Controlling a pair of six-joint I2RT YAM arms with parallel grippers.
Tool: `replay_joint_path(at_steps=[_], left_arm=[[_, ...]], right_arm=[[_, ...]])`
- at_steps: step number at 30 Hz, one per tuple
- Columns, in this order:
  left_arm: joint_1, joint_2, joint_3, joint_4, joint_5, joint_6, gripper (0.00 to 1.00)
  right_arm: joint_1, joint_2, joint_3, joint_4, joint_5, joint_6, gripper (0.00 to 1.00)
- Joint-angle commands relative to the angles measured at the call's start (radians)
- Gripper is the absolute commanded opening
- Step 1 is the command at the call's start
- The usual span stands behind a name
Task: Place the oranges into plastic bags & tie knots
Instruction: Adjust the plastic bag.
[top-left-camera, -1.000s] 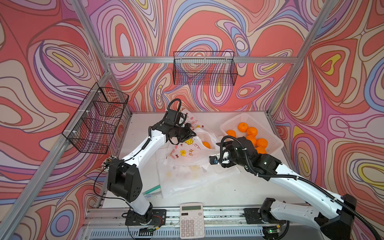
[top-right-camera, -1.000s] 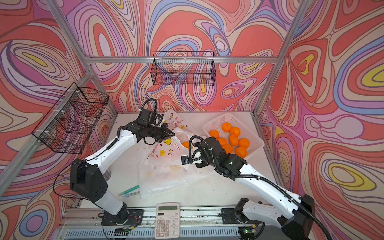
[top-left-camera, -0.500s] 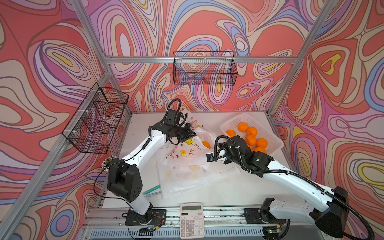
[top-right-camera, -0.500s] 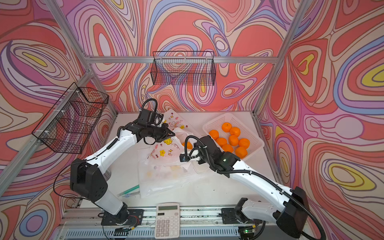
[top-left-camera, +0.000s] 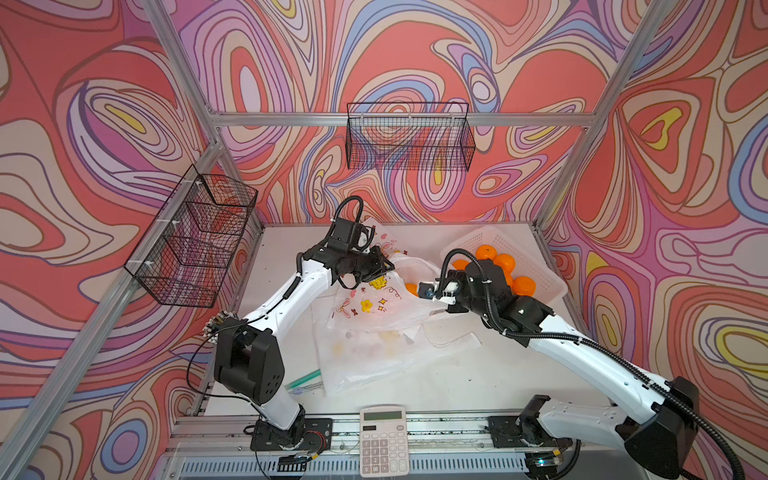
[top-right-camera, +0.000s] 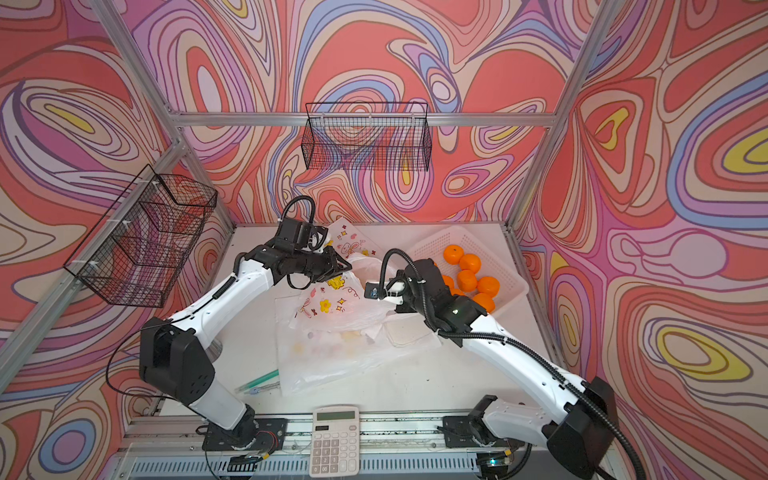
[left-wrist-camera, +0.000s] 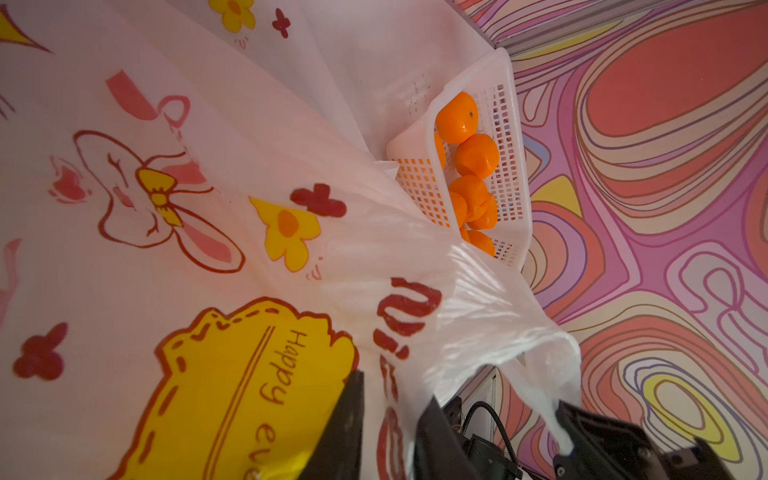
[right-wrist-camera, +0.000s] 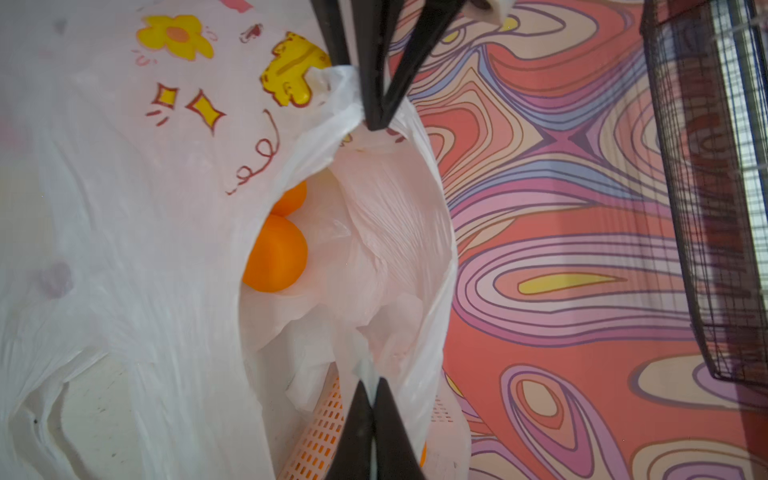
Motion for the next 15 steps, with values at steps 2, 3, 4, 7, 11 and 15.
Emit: replay_joint_path(at_steps=[2,3,4,7,11,15], left_arm=[[-0.002,-0.121,-0.1,0.182,0.059,0.133,0.49],[-0.003,-0.15,-0.134,0.241,0.081,0.164,0.54],[-0.004,-0.18,-0.168,0.287,0.098,0.193,0.59],[-0.019,-0.258,-0.235,0.35,0.105,0.301,0.7],[-0.146,-0.357,-0.284,0.31,-0.03,0.556,0.76],[-0.328,-0.391,-0.305,0.248,-0.191,0.791,0.77]], right_arm=[[-0.123,0.034,0.015,0.046,-0.158,0.172,0.0],[-0.15,0.04,0.007,0.058,-0.185,0.196,0.0],[-0.178,0.042,-0.005,0.087,-0.198,0.233,0.0],[-0.249,0.044,-0.028,0.136,-0.261,0.319,0.0],[-0.31,0.054,-0.039,0.159,-0.328,0.4,0.0],[-0.35,0.082,-0.038,0.151,-0.36,0.454,0.0]])
